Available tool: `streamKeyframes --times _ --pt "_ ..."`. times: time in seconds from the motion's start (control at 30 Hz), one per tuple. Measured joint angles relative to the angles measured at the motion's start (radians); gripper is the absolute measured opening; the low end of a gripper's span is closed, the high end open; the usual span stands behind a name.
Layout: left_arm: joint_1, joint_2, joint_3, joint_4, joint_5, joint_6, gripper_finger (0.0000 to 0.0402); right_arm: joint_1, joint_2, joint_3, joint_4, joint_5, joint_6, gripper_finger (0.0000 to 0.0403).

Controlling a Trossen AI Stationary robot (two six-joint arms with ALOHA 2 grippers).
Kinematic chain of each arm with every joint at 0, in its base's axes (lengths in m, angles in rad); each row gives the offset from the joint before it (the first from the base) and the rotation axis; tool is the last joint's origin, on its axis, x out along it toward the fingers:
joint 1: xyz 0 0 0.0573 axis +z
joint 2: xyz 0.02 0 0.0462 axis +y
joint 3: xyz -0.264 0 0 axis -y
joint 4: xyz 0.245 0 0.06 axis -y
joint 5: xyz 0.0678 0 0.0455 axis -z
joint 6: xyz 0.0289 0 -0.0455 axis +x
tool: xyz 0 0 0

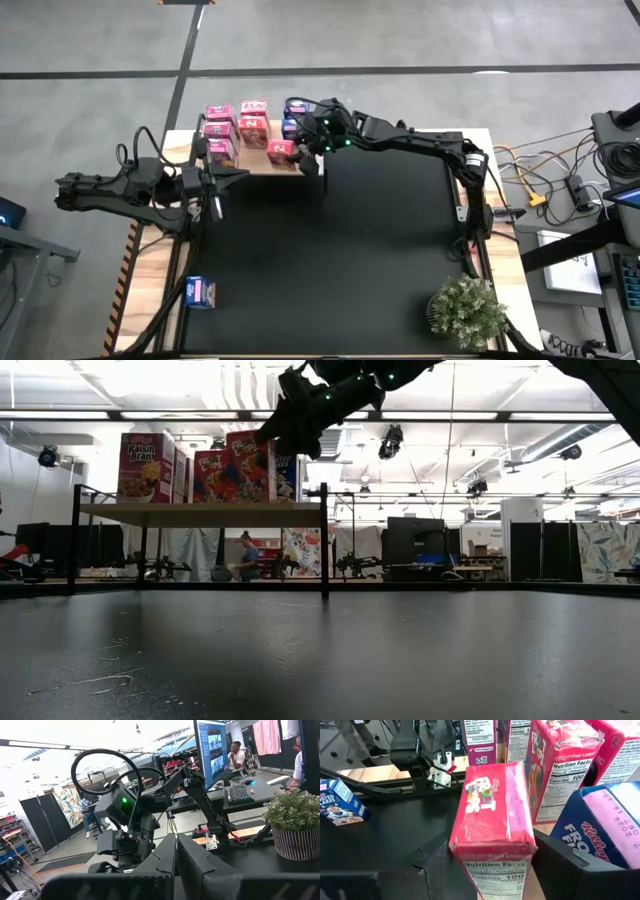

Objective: Stack cereal on shelf
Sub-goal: Align the red cereal box with the other red cereal box on the shelf

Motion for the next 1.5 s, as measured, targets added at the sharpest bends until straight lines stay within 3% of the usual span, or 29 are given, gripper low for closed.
streamKeyframes --times 0.33,0.67,0.83,0.97,1.23,1.4,1.5 --pt "0.0 0.002 0.0 0.007 0.0 -0.02 0.0 0.0 -0.002 0.014 -0.017 0.0 -0.001 0.0262" --pt "0.0 0.091 0.004 0.015 0.0 -0.076 0.0 0.0 -0.007 0.109 -0.252 0.0 -0.029 0.0249" --pt "0.017 0.162 0.087 -0.022 0.001 -0.069 0.0 0.0 -0.007 0.167 -0.355 0.001 -0.072 0.024" --pt "0.052 0.218 0.195 -0.197 0.003 -0.058 0.0002 0.0 -0.008 0.212 -0.44 0.001 -0.138 0.0234" --pt "0.171 0.333 0.368 -0.47 0.016 -0.037 0.0088 0.003 -0.025 0.255 -0.584 0.001 -0.255 0.022" --pt "0.262 0.414 0.477 -0.58 0.169 0.025 0.0164 0.003 -0.086 0.21 -0.649 -0.002 -0.287 0.0219" --pt "0.306 0.473 0.533 -0.653 0.188 0.106 0.0204 0.006 -0.131 0.17 -0.654 -0.012 -0.298 0.0219"
